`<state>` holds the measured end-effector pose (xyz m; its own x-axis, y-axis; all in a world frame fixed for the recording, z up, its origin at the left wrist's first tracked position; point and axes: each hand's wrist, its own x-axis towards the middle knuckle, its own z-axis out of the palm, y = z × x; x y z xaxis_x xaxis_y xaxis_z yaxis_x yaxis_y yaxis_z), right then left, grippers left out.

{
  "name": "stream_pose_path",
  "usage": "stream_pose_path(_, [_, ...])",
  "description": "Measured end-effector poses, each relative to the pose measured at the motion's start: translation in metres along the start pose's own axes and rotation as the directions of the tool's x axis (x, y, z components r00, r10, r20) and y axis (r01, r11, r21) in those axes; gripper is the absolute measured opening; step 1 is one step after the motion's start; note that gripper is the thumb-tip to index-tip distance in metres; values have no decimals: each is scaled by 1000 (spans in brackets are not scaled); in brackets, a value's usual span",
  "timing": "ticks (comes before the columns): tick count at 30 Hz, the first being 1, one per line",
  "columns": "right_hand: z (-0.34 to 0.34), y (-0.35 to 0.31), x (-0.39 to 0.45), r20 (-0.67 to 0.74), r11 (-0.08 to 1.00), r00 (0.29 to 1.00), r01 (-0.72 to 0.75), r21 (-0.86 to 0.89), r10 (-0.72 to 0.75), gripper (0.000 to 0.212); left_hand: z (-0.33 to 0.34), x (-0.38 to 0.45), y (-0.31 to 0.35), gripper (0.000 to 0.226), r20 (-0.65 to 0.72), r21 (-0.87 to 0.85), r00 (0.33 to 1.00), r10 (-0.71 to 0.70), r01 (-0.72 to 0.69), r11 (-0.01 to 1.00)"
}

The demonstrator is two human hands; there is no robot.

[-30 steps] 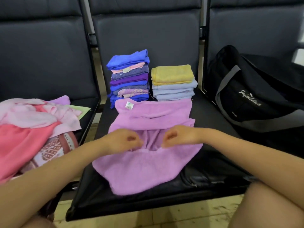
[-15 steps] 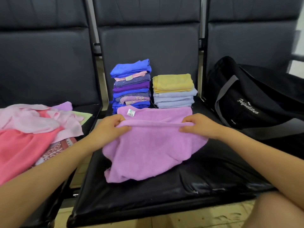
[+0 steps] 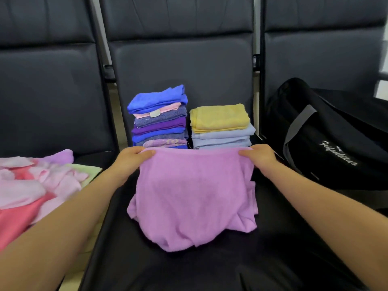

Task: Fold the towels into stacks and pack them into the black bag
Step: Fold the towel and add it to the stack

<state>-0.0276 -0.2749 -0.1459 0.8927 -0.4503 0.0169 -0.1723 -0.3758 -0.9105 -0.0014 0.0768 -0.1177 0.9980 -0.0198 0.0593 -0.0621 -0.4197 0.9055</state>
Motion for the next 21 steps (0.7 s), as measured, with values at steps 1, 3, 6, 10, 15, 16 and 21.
stream_pose_path(1, [5,6,3,-31,994,999,33,-101,-37,26,5,8,-8,21,-50,8,999,-17,17,1000])
stream_pose_path(3, [11,12,4,-72,943,988,104,-317,-133,22,13,21,-24,18,-173,172,985,-4,35,985])
stream_pose_path(6, [14,14,6,-87,887,976,143,-439,-200,19,19,27,-36,19,-248,479,959,136,-1,878])
stream_pose_path(10, [19,13,7,-68,845,975,148,-515,-212,32,19,18,-38,23,-172,549,963,209,-83,832])
stream_pose_path(15, [21,7,-4,54,753,982,174,-635,-182,31,22,8,-30,23,-26,617,974,224,-161,770])
stream_pose_path(16, [20,6,-9,85,729,980,191,-657,-181,28,21,8,-29,19,-16,619,978,206,-153,770])
stream_pose_path(21, [3,-5,-36,98,904,975,222,-366,-199,20,8,-12,-10,11,-39,641,970,239,-159,751])
